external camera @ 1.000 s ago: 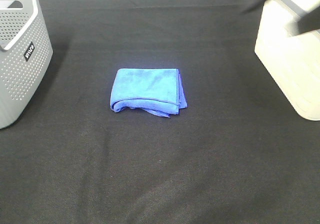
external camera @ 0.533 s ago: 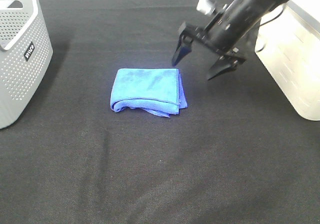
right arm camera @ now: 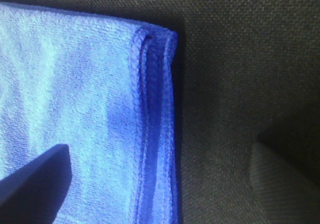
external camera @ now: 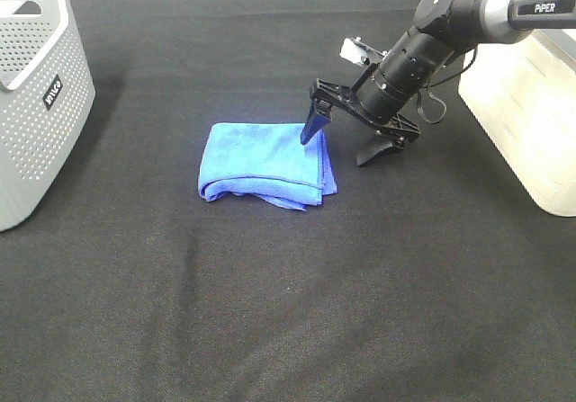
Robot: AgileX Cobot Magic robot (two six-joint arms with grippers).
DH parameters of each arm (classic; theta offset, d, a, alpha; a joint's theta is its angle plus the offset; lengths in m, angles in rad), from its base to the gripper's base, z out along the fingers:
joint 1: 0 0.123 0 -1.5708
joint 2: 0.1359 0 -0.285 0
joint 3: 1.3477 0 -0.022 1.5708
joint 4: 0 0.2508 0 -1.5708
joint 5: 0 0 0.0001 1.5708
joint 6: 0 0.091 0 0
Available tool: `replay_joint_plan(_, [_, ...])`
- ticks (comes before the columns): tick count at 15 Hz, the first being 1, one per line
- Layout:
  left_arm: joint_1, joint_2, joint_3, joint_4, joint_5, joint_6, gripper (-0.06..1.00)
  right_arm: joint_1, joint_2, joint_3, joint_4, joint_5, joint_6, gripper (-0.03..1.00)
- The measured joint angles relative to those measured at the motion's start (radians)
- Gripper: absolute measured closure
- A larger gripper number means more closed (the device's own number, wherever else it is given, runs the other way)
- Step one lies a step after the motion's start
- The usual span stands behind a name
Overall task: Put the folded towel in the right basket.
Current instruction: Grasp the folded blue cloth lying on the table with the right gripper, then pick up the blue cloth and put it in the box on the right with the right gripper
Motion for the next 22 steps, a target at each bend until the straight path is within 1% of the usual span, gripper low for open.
replay_joint_plan(2, [0.0, 0.0, 0.0, 0.0, 0.0, 0.0, -0.04, 0.008, 0.008, -0.003, 0.005, -0.011, 0.002, 0.02])
replay_joint_plan(3, [0.0, 0.0, 0.0, 0.0, 0.0, 0.0, -0.04, 0.026, 0.018, -0.01, 0.008, -0.023, 0.003, 0.03])
replay_joint_plan(4, [0.0, 0.0, 0.0, 0.0, 0.0, 0.0, -0.04, 0.051, 0.034, -0.018, 0.017, -0.034, 0.004, 0.03])
replay_joint_plan(6, [0.0, 0.0, 0.0, 0.0, 0.0, 0.0, -0.04, 0.127, 0.064, -0.032, 0.069, -0.082, 0.002, 0.06])
replay_joint_plan(7, [0.0, 0.0, 0.0, 0.0, 0.0, 0.0, -0.04, 0.165, 0.075, -0.033, 0.094, -0.111, -0.002, 0.09])
replay_joint_plan(8, [0.0, 0.0, 0.0, 0.0, 0.0, 0.0, -0.04, 0.212, 0.083, -0.033, 0.099, -0.156, -0.025, 0.23])
replay_joint_plan(9, [0.0, 0.0, 0.0, 0.0, 0.0, 0.0, -0.04, 0.229, 0.085, -0.033, 0.1, -0.171, -0.026, 0.4])
replay_joint_plan(10, [0.0, 0.0, 0.0, 0.0, 0.0, 0.0, -0.04, 0.232, 0.092, -0.032, 0.109, -0.175, -0.026, 0.63])
replay_joint_plan(11, [0.0, 0.0, 0.0, 0.0, 0.0, 0.0, -0.04, 0.232, 0.092, -0.032, 0.109, -0.175, -0.026, 0.63])
replay_joint_plan(12, [0.0, 0.0, 0.0, 0.0, 0.0, 0.0, -0.04, 0.23, 0.092, -0.032, 0.113, -0.171, -0.034, 0.81])
replay_joint_plan(13, [0.0, 0.0, 0.0, 0.0, 0.0, 0.0, -0.04, 0.228, 0.082, -0.034, 0.109, -0.158, -0.054, 0.81])
replay_joint_plan(14, [0.0, 0.0, 0.0, 0.0, 0.0, 0.0, -0.04, 0.228, 0.071, -0.044, 0.089, -0.124, -0.066, 0.81])
replay_joint_plan(16, [0.0, 0.0, 0.0, 0.0, 0.0, 0.0, -0.04, 0.214, 0.003, -0.108, 0.039, -0.001, -0.076, 0.81])
replay_joint_plan(17, [0.0, 0.0, 0.0, 0.0, 0.0, 0.0, -0.04, 0.195, -0.044, -0.145, 0.031, 0.033, -0.078, 0.81])
replay_joint_plan(19, [0.0, 0.0, 0.0, 0.0, 0.0, 0.0, -0.04, 0.133, -0.153, -0.222, 0.024, 0.094, -0.078, 0.81])
replay_joint_plan(21, [0.0, 0.0, 0.0, 0.0, 0.0, 0.0, -0.04, 0.045, -0.256, -0.286, 0.019, 0.167, -0.078, 0.81])
replay_joint_plan(22, [0.0, 0.0, 0.0, 0.0, 0.0, 0.0, -0.04, -0.013, -0.303, -0.313, 0.018, 0.189, -0.078, 0.81])
